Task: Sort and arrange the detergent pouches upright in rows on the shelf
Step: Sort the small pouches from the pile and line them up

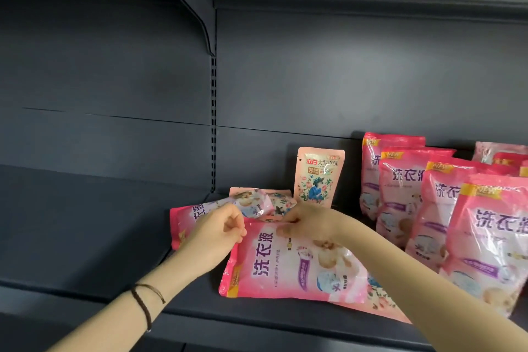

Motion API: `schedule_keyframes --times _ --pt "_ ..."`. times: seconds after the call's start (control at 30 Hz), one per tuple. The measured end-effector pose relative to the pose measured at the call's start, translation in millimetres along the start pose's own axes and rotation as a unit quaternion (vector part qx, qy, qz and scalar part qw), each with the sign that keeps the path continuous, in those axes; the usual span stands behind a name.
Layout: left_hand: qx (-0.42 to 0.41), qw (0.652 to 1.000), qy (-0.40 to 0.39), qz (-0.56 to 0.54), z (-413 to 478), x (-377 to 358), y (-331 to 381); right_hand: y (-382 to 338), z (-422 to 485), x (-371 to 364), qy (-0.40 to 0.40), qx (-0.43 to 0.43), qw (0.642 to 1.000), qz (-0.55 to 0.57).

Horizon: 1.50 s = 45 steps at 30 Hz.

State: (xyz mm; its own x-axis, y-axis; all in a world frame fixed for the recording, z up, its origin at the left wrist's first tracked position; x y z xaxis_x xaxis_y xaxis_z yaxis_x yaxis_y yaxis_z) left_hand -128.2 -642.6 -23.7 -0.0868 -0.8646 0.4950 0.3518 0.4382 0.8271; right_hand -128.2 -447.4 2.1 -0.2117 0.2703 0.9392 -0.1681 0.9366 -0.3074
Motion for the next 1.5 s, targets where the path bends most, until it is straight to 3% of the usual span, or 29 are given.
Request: schedule_keyframes --times 0.1,0.2,0.33,0.47,0.53,0.63,0.73,0.8,0.87,0.97,1.07,1.23,1.5 --pt "-0.024 0.999 0.02 0.021 -8.4 0.8 -9.9 2.5 -9.2 7.0 0.08 0.019 0.995 0.062" --pt "-0.011 0.999 0.019 -0.034 -10.4 -5.8 -20.7 2.9 -24.2 13.9 0.14 0.051 0.979 0.136" --pt "0.022 0.993 -0.009 -0.112 -2.0 -14.5 -15.1 1.3 -38.6 19.7 0.173 0.065 0.955 0.23" --pt "-0.044 0.994 0.026 -0.095 11.6 0.3 15.9 6.5 -46.7 26.2 0.203 0.035 0.938 0.28" --pt "-0.087 0.991 0.041 -0.093 23.4 10.9 41.2 13.9 -50.0 32.6 0.222 0.023 0.903 0.366" --pt "-0.11 0.968 0.057 -0.216 44.6 14.6 79.4 26.0 -55.3 45.6 0.313 0.035 0.808 0.498" --pt "-0.088 0.941 -0.026 -0.326 62.7 -18.6 95.5 39.8 -56.7 56.7 0.416 0.034 0.73 0.541" --pt "-0.072 0.936 -0.081 -0.335 71.9 -55.2 93.6 50.0 -54.5 62.1 0.485 0.012 0.705 0.518" --pt "-0.051 0.93 -0.106 -0.349 83.3 -89.9 89.4 59.5 -50.3 64.0 0.541 -0.004 0.703 0.462" --pt "-0.021 0.915 -0.129 -0.383 106.0 -125.9 84.6 76.8 -40.1 57.8 0.558 -0.033 0.712 0.425" --pt "-0.026 0.938 -0.129 -0.321 131.4 -145.4 75.0 98.7 -24.9 44.2 0.538 -0.065 0.717 0.438" --pt "-0.089 0.968 -0.086 -0.217 149.9 -154.8 68.2 107.7 -5.6 34.9 0.475 -0.114 0.769 0.411" --pt "-0.124 0.983 -0.073 -0.111 140.5 -133.8 51.2 114.6 12.3 28.1 0.421 -0.092 0.769 0.472"
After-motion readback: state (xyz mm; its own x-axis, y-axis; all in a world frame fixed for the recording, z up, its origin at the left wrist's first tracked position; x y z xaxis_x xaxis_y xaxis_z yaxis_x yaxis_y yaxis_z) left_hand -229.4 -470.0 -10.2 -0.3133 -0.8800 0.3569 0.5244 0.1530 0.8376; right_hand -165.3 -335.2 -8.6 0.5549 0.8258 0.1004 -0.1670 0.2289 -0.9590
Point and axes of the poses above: each hand's wrist, its own z-axis towards the middle knuckle, its own x-axis out of the back of the hand, y = z × x, the point moved 3 cm from there along z, towards the middle knuckle, and after that the axes turned 5 degrees about -z, right-handed, at the moved point
